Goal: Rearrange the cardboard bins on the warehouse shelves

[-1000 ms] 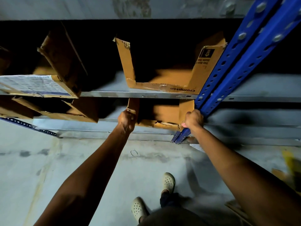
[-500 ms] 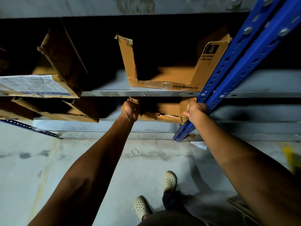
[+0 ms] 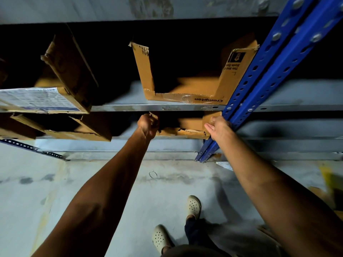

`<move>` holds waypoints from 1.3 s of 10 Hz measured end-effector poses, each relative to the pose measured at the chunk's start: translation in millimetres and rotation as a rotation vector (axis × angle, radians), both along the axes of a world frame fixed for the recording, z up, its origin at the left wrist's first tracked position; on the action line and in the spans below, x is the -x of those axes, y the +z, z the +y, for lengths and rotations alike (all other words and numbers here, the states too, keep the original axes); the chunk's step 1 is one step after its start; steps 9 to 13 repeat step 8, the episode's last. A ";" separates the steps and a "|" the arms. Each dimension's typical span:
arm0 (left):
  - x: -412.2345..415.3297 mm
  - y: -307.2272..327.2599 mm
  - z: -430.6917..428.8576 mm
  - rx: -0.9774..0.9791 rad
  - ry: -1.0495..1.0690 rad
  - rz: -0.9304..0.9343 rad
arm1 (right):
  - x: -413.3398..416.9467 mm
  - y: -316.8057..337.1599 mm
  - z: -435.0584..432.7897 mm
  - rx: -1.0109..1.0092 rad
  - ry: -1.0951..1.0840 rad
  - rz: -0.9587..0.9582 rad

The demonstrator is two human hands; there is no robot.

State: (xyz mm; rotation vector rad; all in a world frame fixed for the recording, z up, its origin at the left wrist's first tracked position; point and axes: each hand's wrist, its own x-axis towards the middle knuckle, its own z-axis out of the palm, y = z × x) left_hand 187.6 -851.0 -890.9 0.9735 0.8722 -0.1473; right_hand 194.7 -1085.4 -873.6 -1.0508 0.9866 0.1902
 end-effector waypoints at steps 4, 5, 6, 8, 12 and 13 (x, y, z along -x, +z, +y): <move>-9.7 -7.4 -7.1 -0.125 -0.051 0.037 | -2.2 -6.5 -2.5 0.025 0.054 0.015; -9.1 -8.4 -5.7 -0.127 -0.049 0.026 | 1.7 -4.8 -6.2 0.022 0.064 0.002; -2.0 -1.9 0.2 -0.138 -0.084 0.024 | 9.9 -4.1 -6.6 0.038 0.078 0.004; 31.4 -1.4 8.9 -0.192 -0.153 -0.050 | 41.8 -7.2 11.5 0.260 0.164 -0.124; 31.4 -1.4 8.9 -0.192 -0.153 -0.050 | 41.8 -7.2 11.5 0.260 0.164 -0.124; 31.4 -1.4 8.9 -0.192 -0.153 -0.050 | 41.8 -7.2 11.5 0.260 0.164 -0.124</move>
